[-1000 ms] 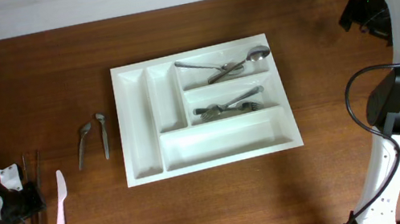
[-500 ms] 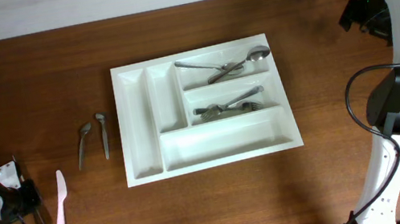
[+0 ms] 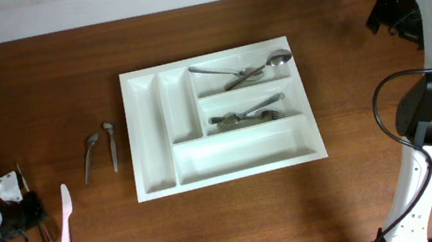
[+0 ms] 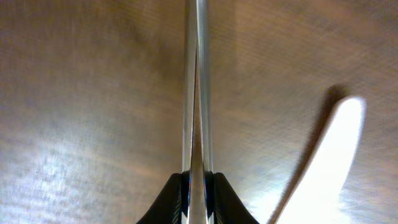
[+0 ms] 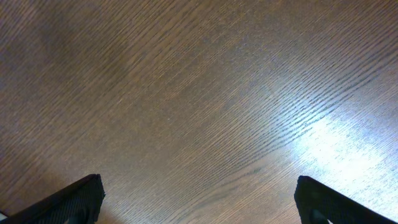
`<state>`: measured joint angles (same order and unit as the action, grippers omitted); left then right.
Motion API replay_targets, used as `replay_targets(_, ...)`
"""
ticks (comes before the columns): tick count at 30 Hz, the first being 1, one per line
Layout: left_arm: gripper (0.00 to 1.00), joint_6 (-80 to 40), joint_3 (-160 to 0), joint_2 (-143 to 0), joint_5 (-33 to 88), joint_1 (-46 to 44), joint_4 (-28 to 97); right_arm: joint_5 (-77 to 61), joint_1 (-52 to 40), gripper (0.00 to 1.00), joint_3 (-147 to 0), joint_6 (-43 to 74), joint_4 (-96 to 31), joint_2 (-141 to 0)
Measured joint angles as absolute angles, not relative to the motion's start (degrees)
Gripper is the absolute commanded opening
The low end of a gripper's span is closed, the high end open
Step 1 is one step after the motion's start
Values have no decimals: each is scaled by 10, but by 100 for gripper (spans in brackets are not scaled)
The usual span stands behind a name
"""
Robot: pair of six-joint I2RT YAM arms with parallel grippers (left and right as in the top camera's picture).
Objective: Pack container
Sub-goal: 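Grasp the metal tongs with the left gripper and lift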
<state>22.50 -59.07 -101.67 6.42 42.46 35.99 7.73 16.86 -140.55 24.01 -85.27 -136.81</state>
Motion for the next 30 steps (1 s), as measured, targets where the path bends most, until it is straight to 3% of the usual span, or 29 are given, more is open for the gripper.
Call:
replay_targets(7,2,223,-659,-955,139,418,385,77,169,99,-1406,240,-853,-1368)
replay_targets(12,2,221,-694,-868,185,358,387,77,169,99,-1406,240,-853,-1368)
replay_targets(21,2,218,-701,-766,226,53,329,77,169,99,-1406,240,-853,-1368)
replay_targets(30,2,219,-701,-770,202,-225,305,77,169,99,-1406,240,-853,-1368)
